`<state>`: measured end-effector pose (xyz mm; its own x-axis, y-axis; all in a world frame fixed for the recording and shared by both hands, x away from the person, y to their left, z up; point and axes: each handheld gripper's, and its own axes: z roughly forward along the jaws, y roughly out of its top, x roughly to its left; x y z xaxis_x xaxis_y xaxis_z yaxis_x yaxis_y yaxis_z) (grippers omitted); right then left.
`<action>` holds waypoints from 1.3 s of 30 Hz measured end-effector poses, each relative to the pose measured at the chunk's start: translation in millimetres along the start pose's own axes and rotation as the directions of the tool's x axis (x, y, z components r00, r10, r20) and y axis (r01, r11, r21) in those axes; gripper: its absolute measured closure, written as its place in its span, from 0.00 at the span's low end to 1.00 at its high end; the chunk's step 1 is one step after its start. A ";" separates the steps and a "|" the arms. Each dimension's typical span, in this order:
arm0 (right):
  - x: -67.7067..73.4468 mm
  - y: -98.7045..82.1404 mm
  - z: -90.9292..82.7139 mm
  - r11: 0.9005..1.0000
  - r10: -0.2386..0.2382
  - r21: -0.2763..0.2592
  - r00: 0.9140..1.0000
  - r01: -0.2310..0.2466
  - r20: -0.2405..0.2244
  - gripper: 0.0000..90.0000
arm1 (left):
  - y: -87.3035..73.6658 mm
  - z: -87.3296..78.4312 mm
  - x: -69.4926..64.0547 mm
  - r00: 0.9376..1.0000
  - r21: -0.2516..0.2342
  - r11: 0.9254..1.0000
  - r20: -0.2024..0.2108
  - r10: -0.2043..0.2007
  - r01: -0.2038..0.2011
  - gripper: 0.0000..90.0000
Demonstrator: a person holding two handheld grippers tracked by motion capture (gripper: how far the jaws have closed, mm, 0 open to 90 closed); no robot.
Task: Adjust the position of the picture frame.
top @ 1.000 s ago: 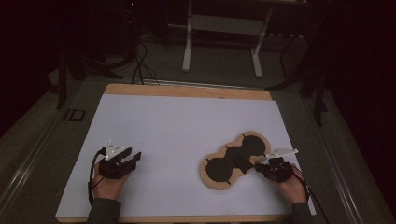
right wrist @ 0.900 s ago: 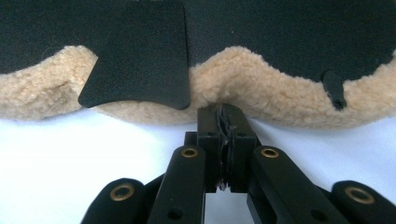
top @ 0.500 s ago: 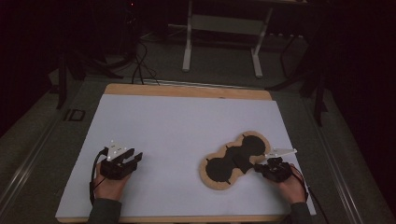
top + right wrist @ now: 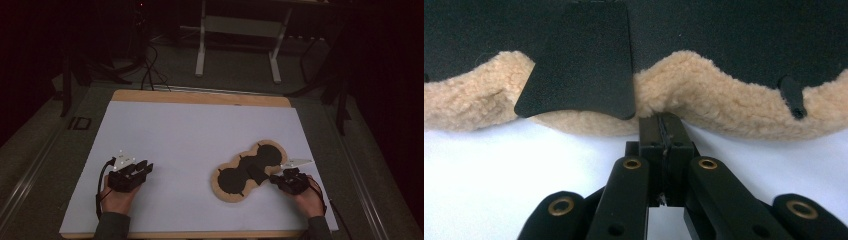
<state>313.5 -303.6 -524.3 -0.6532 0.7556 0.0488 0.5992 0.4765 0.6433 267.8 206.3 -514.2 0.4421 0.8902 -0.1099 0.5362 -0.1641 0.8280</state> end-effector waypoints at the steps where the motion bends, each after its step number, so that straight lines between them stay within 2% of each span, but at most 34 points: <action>1: 0.9 0.7 0.8 1.000 -0.003 -0.003 1.000 0.003 0.001 1.00 | 0.0 0.5 -0.1 1.000 0.002 1.000 0.003 -0.001 0.001 0.80; 12: 11.3 8.8 7.9 1.000 -0.021 0.000 1.000 0.021 0.003 1.00 | 0.1 3.0 -1.7 1.000 0.025 1.000 0.018 0.012 -0.013 0.91; 18: 15.0 10.9 10.1 1.000 -0.028 -0.001 1.000 0.028 0.005 1.00 | 0.1 4.1 -1.0 1.000 0.038 0.999 0.008 0.006 -0.006 0.98; 27: 20.8 15.5 14.0 0.999 -0.037 0.004 0.999 0.037 0.004 1.00 | 0.7 6.1 -3.7 1.000 0.056 0.998 0.000 0.008 -0.008 0.99; 39: 30.4 24.2 22.7 0.998 -0.057 0.000 0.998 0.057 0.003 1.00 | 1.6 7.2 -8.9 1.000 0.059 0.998 0.018 0.023 -0.024 0.98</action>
<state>318.7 -258.9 -524.5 -0.6852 0.7283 0.0099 0.5608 0.5189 0.6452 269.9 195.1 -516.0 0.4668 0.8786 -0.1006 0.5669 -0.2099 0.7966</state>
